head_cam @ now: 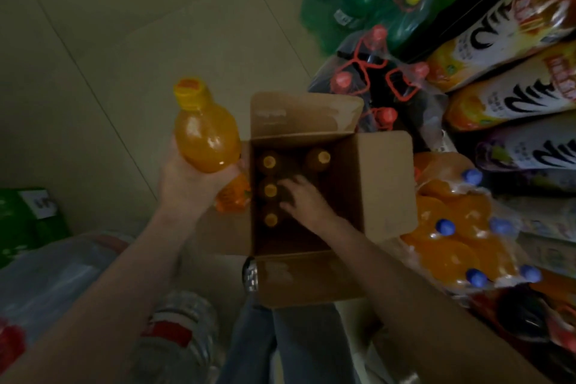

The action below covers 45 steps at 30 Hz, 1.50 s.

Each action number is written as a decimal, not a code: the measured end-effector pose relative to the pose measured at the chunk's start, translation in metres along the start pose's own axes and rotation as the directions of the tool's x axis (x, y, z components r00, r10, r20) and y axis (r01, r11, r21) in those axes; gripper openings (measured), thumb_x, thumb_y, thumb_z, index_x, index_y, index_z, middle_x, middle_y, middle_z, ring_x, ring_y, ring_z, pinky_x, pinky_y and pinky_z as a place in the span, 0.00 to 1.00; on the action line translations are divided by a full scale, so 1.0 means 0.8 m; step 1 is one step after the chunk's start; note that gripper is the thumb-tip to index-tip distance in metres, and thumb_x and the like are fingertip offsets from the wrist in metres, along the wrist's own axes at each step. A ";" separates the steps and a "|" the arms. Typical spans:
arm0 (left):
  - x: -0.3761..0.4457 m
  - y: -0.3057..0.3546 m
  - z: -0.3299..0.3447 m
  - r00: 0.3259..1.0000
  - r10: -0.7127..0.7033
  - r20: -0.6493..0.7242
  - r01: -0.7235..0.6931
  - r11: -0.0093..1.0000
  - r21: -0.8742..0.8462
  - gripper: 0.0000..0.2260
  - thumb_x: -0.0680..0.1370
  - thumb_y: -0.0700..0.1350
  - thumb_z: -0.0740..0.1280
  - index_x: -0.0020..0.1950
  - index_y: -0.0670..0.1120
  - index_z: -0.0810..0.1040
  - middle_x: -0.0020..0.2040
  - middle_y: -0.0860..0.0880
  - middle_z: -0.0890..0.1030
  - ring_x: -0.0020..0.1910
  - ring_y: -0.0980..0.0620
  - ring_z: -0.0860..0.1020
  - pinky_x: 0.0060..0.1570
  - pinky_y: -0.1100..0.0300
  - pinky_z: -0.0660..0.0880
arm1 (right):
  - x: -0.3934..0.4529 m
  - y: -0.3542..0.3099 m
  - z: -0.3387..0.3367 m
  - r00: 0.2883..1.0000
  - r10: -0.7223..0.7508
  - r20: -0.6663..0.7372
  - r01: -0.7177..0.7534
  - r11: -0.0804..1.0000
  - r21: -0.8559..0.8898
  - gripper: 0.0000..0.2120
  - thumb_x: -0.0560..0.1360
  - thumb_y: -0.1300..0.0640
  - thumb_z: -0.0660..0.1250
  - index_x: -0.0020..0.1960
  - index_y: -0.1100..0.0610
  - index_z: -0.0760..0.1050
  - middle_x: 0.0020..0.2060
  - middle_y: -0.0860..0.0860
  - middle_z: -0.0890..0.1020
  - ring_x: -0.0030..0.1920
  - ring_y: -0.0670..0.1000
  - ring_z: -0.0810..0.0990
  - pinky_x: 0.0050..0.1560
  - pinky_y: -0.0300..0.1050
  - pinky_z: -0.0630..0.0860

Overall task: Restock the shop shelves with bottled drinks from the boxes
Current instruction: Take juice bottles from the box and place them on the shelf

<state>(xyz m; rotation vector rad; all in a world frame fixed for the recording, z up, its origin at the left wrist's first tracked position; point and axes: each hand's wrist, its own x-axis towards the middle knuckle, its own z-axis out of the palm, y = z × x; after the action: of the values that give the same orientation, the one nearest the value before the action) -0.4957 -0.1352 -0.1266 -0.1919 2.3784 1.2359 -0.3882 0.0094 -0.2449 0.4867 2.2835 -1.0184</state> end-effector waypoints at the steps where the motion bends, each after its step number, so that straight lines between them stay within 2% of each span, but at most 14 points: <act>1: 0.003 -0.008 -0.001 1.000 0.008 0.011 -0.008 1.000 0.022 0.30 0.66 0.40 0.76 0.65 0.43 0.70 0.52 0.52 0.73 0.51 0.57 0.71 0.39 0.72 0.66 | 0.013 -0.002 0.018 1.000 -0.011 0.023 0.012 0.998 -0.065 0.23 0.76 0.61 0.63 0.70 0.53 0.66 0.70 0.54 0.64 0.68 0.55 0.66 0.67 0.47 0.64; 7: 0.027 -0.047 0.004 0.986 0.095 0.135 -0.100 0.994 0.035 0.36 0.57 0.52 0.78 0.62 0.46 0.71 0.49 0.55 0.77 0.48 0.57 0.76 0.42 0.69 0.71 | 0.083 0.003 0.071 0.990 0.058 0.128 0.005 0.896 -0.445 0.25 0.75 0.67 0.61 0.71 0.56 0.63 0.71 0.57 0.58 0.68 0.61 0.61 0.65 0.54 0.66; 10: 0.031 -0.041 0.008 0.989 0.096 0.114 -0.102 0.994 0.047 0.28 0.63 0.44 0.78 0.57 0.52 0.68 0.45 0.60 0.74 0.44 0.60 0.73 0.40 0.76 0.69 | 0.069 0.010 0.054 0.998 0.049 0.043 -0.027 0.913 -0.408 0.27 0.75 0.65 0.63 0.71 0.56 0.61 0.69 0.59 0.61 0.66 0.60 0.67 0.63 0.52 0.69; 14: 0.002 0.004 0.012 0.986 0.050 0.159 -0.061 0.996 0.065 0.31 0.63 0.43 0.78 0.63 0.48 0.69 0.52 0.52 0.75 0.53 0.52 0.74 0.49 0.59 0.69 | -0.005 -0.008 -0.033 0.994 0.051 -0.093 -0.070 0.974 -0.214 0.25 0.70 0.59 0.71 0.65 0.60 0.67 0.62 0.58 0.68 0.60 0.58 0.73 0.57 0.48 0.70; 21: -0.109 0.264 -0.027 0.913 0.219 0.345 -0.236 0.972 0.008 0.30 0.66 0.39 0.76 0.65 0.44 0.69 0.52 0.50 0.71 0.54 0.53 0.70 0.44 0.69 0.62 | -0.264 -0.114 -0.332 0.884 0.079 -0.461 -0.066 0.997 0.046 0.11 0.64 0.61 0.73 0.46 0.60 0.78 0.40 0.52 0.77 0.42 0.49 0.74 0.42 0.45 0.69; 23: -0.144 0.355 -0.041 0.868 0.305 0.392 -0.327 0.945 -0.011 0.28 0.67 0.39 0.76 0.64 0.43 0.70 0.51 0.50 0.71 0.52 0.54 0.71 0.43 0.69 0.62 | -0.348 -0.154 -0.413 0.833 0.088 -0.546 -0.051 0.995 0.083 0.09 0.64 0.61 0.74 0.42 0.58 0.77 0.34 0.51 0.75 0.38 0.45 0.72 0.37 0.41 0.67; 26: -0.221 0.501 -0.055 0.748 0.476 0.464 -0.498 0.863 -0.083 0.26 0.66 0.37 0.76 0.62 0.42 0.72 0.50 0.49 0.74 0.51 0.54 0.73 0.42 0.70 0.63 | -0.498 -0.205 -0.522 0.751 0.091 -0.654 -0.005 0.991 0.132 0.09 0.66 0.62 0.73 0.41 0.67 0.77 0.31 0.55 0.73 0.33 0.44 0.68 0.36 0.43 0.65; 29: -0.308 0.623 -0.054 0.574 0.641 0.509 -0.651 0.735 -0.191 0.24 0.64 0.38 0.78 0.53 0.50 0.70 0.45 0.52 0.75 0.42 0.62 0.74 0.38 0.69 0.66 | -0.643 -0.230 -0.582 0.555 0.032 -0.831 0.032 0.998 0.060 0.09 0.65 0.55 0.76 0.40 0.56 0.79 0.33 0.45 0.76 0.33 0.42 0.72 0.37 0.35 0.68; 32: -0.400 0.721 -0.030 0.398 0.767 0.502 -0.790 0.566 -0.238 0.36 0.56 0.49 0.81 0.60 0.48 0.68 0.47 0.52 0.73 0.47 0.54 0.73 0.42 0.64 0.64 | -0.768 -0.223 -0.616 0.133 -0.011 -0.991 0.060 0.998 -0.003 0.12 0.60 0.46 0.73 0.40 0.51 0.78 0.34 0.46 0.77 0.36 0.42 0.73 0.38 0.30 0.68; 35: -0.482 0.789 0.012 0.264 0.835 0.483 -0.845 0.442 -0.302 0.39 0.61 0.47 0.80 0.66 0.45 0.65 0.55 0.47 0.74 0.55 0.47 0.74 0.52 0.57 0.70 | -0.866 -0.203 -0.641 -0.295 0.106 -0.950 0.235 0.971 0.035 0.13 0.63 0.44 0.71 0.41 0.50 0.75 0.36 0.48 0.78 0.38 0.43 0.75 0.41 0.41 0.74; 38: -0.563 0.834 0.062 0.087 0.852 0.517 -0.852 0.332 -0.404 0.43 0.59 0.53 0.80 0.68 0.48 0.63 0.60 0.47 0.74 0.59 0.47 0.74 0.59 0.47 0.72 | -0.947 -0.162 -0.657 -0.588 0.264 -0.765 0.365 0.930 0.040 0.15 0.67 0.38 0.68 0.37 0.49 0.71 0.39 0.55 0.74 0.40 0.53 0.74 0.43 0.56 0.74; 40: -0.602 0.849 0.092 0.005 0.853 0.521 -0.848 0.280 -0.450 0.39 0.61 0.51 0.80 0.66 0.49 0.65 0.60 0.48 0.75 0.59 0.48 0.74 0.59 0.47 0.72 | -0.982 -0.132 -0.660 -0.712 0.277 -0.645 0.300 0.951 0.078 0.17 0.70 0.37 0.66 0.35 0.49 0.66 0.38 0.54 0.70 0.40 0.57 0.71 0.45 0.59 0.73; 42: -0.636 0.857 0.123 -0.041 0.859 0.511 -0.850 0.239 -0.470 0.36 0.62 0.48 0.79 0.65 0.48 0.67 0.60 0.47 0.75 0.59 0.48 0.73 0.59 0.50 0.72 | -1.009 -0.103 -0.664 -0.765 0.265 -0.587 0.261 0.961 0.093 0.15 0.73 0.41 0.65 0.36 0.48 0.64 0.36 0.46 0.67 0.41 0.54 0.70 0.46 0.56 0.72; 45: -0.665 0.863 0.164 -0.007 0.877 0.481 -0.856 0.243 -0.455 0.37 0.62 0.47 0.79 0.68 0.46 0.67 0.62 0.47 0.73 0.61 0.48 0.72 0.59 0.51 0.71 | -1.028 -0.065 -0.679 -0.782 0.192 -0.592 0.160 0.981 0.107 0.13 0.74 0.48 0.66 0.41 0.55 0.67 0.38 0.41 0.64 0.44 0.48 0.68 0.46 0.41 0.65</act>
<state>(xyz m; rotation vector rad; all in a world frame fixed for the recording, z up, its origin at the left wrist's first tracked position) -0.2020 0.3335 0.5601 1.7920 1.5878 1.3821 0.0133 0.3169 0.6024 3.2241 3.4983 -0.1458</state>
